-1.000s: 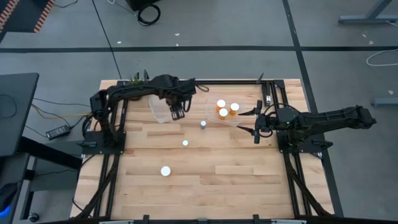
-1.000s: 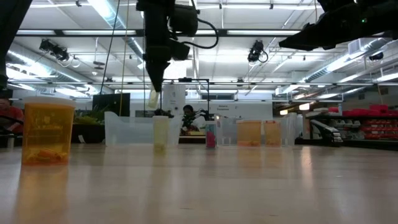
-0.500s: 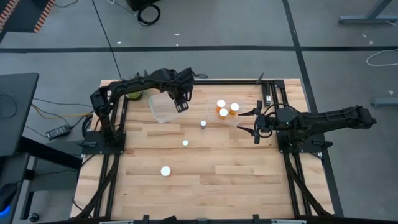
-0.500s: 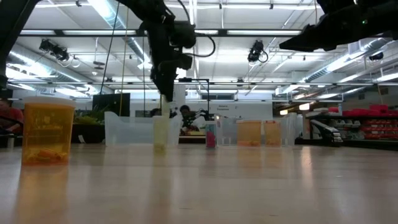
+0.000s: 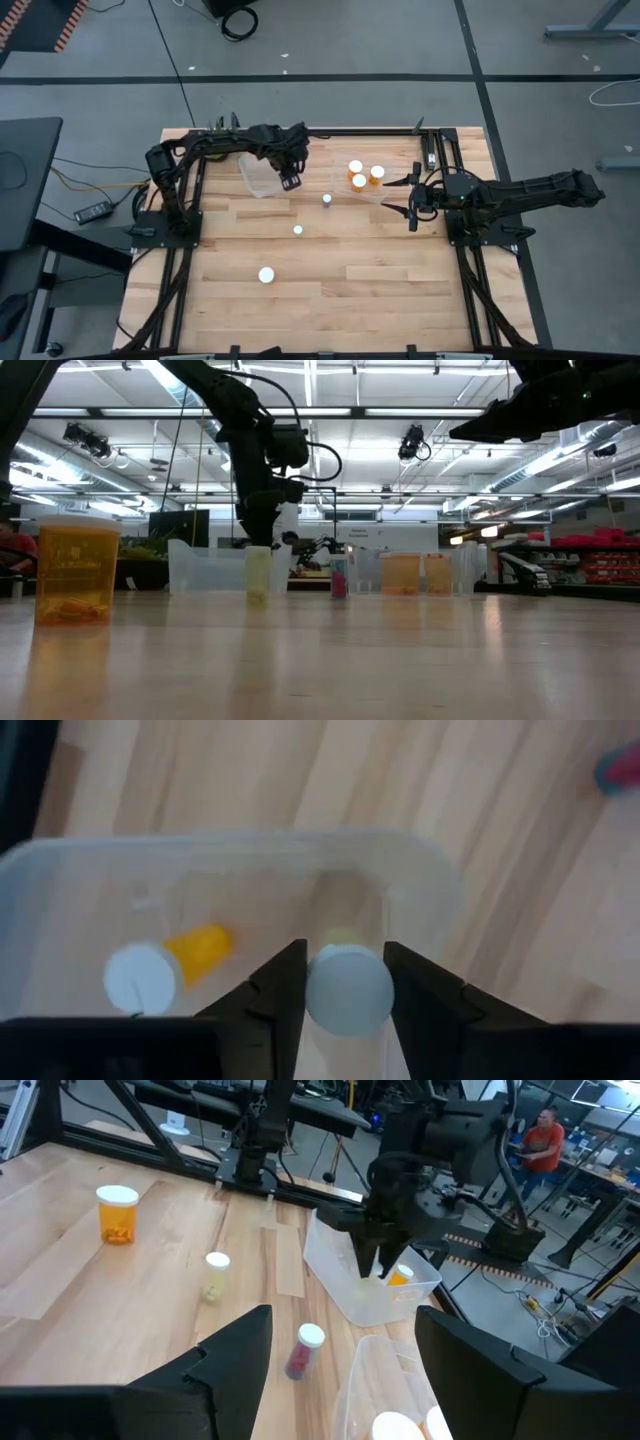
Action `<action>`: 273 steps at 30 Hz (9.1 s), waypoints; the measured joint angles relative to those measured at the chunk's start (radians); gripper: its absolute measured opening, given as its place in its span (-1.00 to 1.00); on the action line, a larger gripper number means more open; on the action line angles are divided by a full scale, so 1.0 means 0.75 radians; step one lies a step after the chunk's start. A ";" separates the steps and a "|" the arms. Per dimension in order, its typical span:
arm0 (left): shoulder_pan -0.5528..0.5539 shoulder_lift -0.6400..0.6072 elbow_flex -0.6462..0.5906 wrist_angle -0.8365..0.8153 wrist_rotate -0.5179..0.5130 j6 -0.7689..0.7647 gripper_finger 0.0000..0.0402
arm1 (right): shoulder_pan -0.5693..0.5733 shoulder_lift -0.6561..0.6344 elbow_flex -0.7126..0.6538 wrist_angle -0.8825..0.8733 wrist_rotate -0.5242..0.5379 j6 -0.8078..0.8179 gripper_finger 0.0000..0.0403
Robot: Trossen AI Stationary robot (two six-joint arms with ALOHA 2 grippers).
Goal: Pick and place medicine bottles into bin by pill shape (circle, oval)
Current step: Put the yellow pill bottle into the left bin, then put the blue pill bottle into the left transparent bin, then put the yellow pill bottle into the left bin
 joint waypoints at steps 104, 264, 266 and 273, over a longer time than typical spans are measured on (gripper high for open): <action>-0.426 0.174 0.198 0.126 -0.027 -0.174 -0.30 | -0.001 0.030 0.000 0.063 -0.004 -0.001 0.26; -0.616 -0.203 -0.176 -0.051 -0.048 -0.259 -0.34 | -0.001 0.030 0.000 0.085 -0.004 0.000 0.26; -0.585 -0.235 -0.176 -0.077 -0.050 -0.259 -0.37 | -0.002 0.030 -0.001 0.083 -0.004 0.000 0.26; -0.464 -0.349 -0.176 -0.136 -0.060 -0.215 -0.29 | -0.002 0.030 -0.001 0.083 -0.004 -0.001 0.26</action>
